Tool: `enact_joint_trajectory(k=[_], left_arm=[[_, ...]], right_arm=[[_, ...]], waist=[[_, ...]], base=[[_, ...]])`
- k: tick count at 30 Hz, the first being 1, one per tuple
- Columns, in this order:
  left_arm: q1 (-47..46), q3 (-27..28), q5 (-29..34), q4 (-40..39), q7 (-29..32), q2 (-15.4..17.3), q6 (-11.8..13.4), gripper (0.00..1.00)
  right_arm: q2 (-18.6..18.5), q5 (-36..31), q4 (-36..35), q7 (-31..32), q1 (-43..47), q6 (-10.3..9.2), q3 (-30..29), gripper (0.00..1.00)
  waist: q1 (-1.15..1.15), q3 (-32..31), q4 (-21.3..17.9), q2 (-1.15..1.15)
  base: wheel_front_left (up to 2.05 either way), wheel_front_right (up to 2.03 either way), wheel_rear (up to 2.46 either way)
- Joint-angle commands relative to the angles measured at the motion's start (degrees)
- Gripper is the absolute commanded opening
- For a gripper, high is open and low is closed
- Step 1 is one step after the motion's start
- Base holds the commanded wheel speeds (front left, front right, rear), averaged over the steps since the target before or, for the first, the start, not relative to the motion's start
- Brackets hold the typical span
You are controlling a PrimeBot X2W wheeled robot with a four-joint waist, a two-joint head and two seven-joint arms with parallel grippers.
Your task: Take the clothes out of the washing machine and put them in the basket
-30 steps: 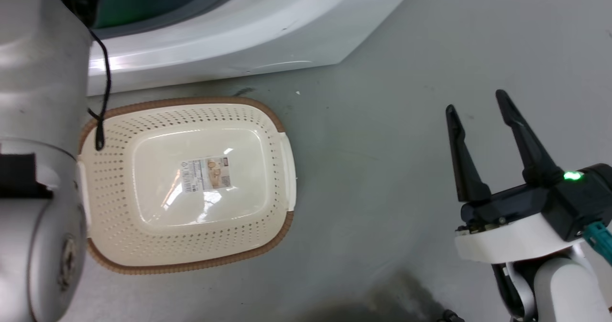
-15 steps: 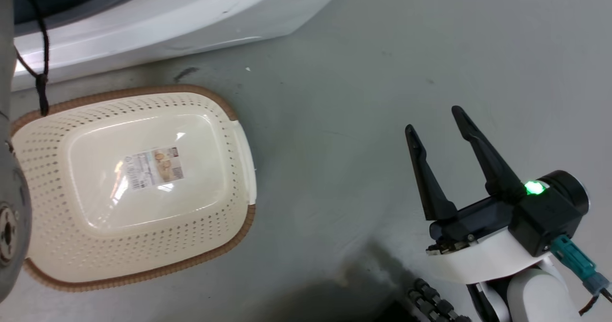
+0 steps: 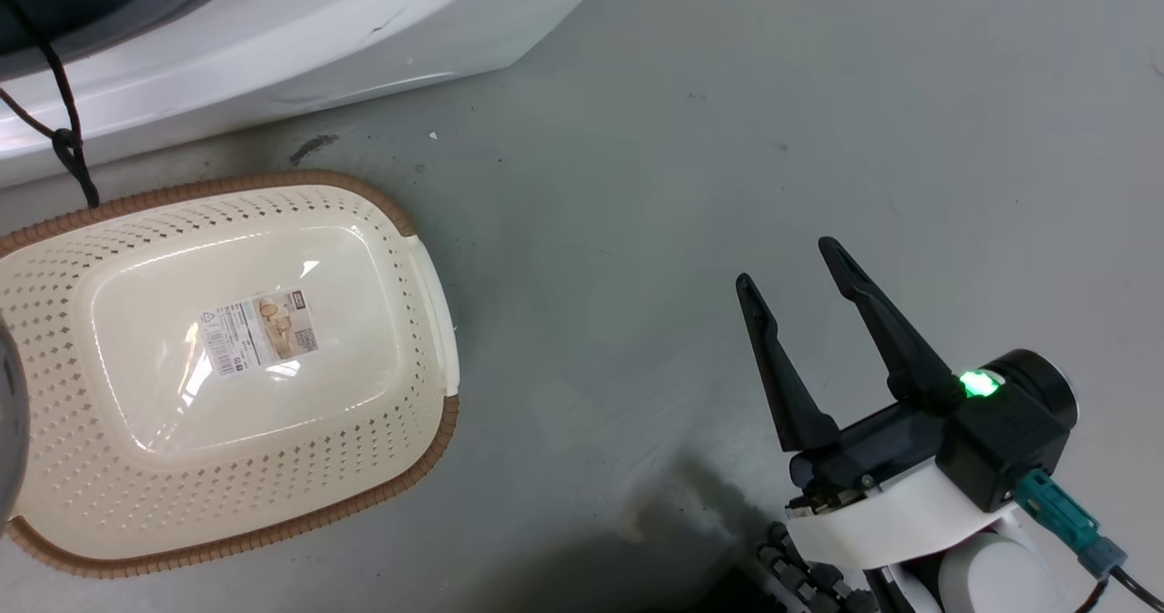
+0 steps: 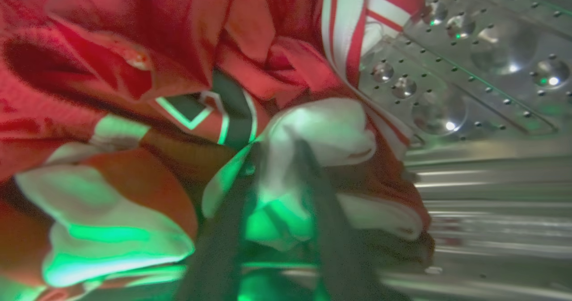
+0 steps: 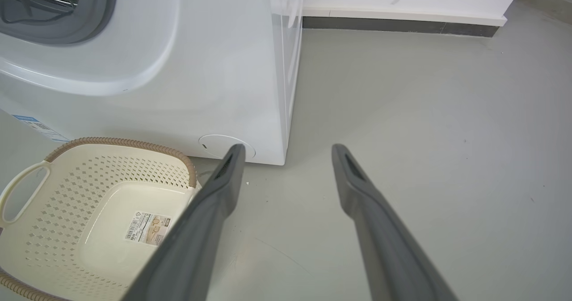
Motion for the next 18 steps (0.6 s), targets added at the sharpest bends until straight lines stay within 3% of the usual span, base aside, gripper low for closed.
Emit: enact_joint_trajectory(k=[1, 10, 18], left_arm=[[1.48, -0.20, 0.18, 0.29, -0.65, -0.50, 0.47, 0.00], [2.05, 0.00, -0.53, -3.02, -9.13, 0.20, 3.36, 0.00], [5.14, 0.25, -1.29, -6.00, -22.43, -0.46, 3.94, 0.00]], right_arm=[[0.18, 0.26, 0.06, -0.35, -0.99, -0.04, 0.04, 1.00], [0.18, 0.21, 0.25, -0.43, -2.19, -0.04, -0.63, 1.00], [0.18, -0.02, 0.65, -0.07, -2.38, -0.04, -1.85, 1.00]], waist=[[0.02, 0.17, -0.01, 0.00], [0.02, 0.00, 0.63, 0.00], [0.02, -2.98, 2.57, 0.00]], base=[[0.00, 0.00, 0.00], [0.00, 0.00, 0.00], [0.00, 0.00, 0.00]])
